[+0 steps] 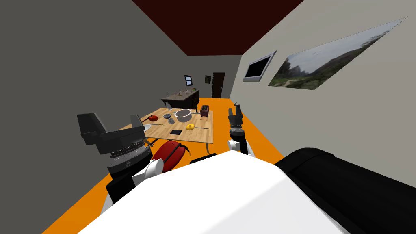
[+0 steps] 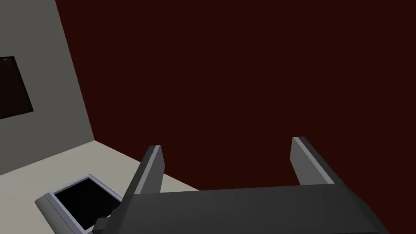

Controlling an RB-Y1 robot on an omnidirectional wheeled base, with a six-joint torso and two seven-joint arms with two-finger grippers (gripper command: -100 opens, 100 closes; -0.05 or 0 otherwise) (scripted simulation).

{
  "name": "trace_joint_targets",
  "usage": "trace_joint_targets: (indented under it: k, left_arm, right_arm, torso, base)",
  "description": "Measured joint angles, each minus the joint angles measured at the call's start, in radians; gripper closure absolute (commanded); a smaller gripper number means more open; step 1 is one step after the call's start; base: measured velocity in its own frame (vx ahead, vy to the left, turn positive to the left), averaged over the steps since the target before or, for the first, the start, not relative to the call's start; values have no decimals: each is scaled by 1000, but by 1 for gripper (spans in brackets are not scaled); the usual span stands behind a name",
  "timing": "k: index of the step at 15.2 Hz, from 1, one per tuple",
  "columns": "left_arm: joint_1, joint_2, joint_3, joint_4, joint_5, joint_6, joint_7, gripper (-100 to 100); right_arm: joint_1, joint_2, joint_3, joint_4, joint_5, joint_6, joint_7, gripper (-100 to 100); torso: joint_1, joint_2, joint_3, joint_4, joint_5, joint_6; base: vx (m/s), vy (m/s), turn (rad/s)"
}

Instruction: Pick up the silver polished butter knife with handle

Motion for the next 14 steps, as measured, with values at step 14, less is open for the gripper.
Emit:
trace_joint_targets:
  k: [14]
  left_arm:
    - [0,0,0,0,0,0,0,0]
  right_arm:
    - [-10,-257,16,175,95,-7,8,-100]
  torso:
    - [5,2,1,0,1,0]
  base:
    - [-25,57,96]
